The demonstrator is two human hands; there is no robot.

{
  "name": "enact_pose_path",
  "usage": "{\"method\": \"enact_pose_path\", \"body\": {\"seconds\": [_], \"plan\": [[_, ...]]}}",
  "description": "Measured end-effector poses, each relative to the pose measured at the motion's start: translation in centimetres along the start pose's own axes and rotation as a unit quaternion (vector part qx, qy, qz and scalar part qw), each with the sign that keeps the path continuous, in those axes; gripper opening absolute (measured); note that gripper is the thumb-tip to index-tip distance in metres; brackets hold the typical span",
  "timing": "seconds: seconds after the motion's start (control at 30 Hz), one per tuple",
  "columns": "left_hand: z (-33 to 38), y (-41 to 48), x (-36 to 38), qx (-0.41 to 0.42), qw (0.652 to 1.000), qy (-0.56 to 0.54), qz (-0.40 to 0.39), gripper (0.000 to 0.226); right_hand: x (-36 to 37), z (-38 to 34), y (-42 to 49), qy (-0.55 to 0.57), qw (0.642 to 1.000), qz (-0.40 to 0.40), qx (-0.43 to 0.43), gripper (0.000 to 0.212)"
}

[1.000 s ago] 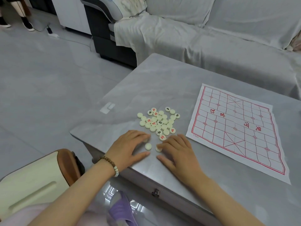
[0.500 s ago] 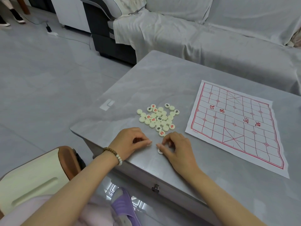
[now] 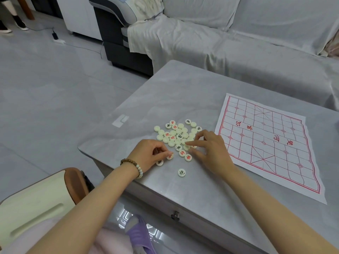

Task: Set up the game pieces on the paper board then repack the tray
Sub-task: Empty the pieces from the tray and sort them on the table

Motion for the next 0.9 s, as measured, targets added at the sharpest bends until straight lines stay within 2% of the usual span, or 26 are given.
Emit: {"method": "enact_pose_path", "body": {"seconds": [0.23,0.4,0.53,0.7,0.83,0.9], "plan": [[0.2,0.3,-0.1,0.013,0.999,0.008,0.033,0.012,0.7,0.3,0.8,0.010,0.999,-0.040,0.007,0.021],[0.8,0.1,-0.6,0.048,0.990,0.122,0.043,0.030,1.1,0.0,1.2,0.015,0.998,-0.061,-0.002,0.020],[0.7,0.2,-0.1,0.053,0.988,0.147,0.020,0.028,1.3,0.1,1.2,0.008,0.999,-0.053,0.006,0.020],[1.0,0.6,-0.1,0.064,0.984,0.163,0.027,0.026,0.9,0.8,0.6,0.070,0.996,-0.053,0.031,0.017],[1.1,0.8,-0.3,0.057,0.985,0.159,0.034,0.023,1.4,1.2,0.2,0.031,0.996,-0.084,0.015,0.015],[1.1,0.9,-0.3,0.051,0.985,0.163,0.032,0.021,1.1,1.4,0.4,0.026,0.997,-0.069,0.021,0.013]]}}
Point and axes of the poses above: each hand's wrist, its own y-axis towards the middle knuckle, its own x-axis out of the palm, z = x × y, the point moved 9 cm from there along y, towards the middle knuckle, and after that the axes turned 7 degrees about -y, right-handed, at the moved point
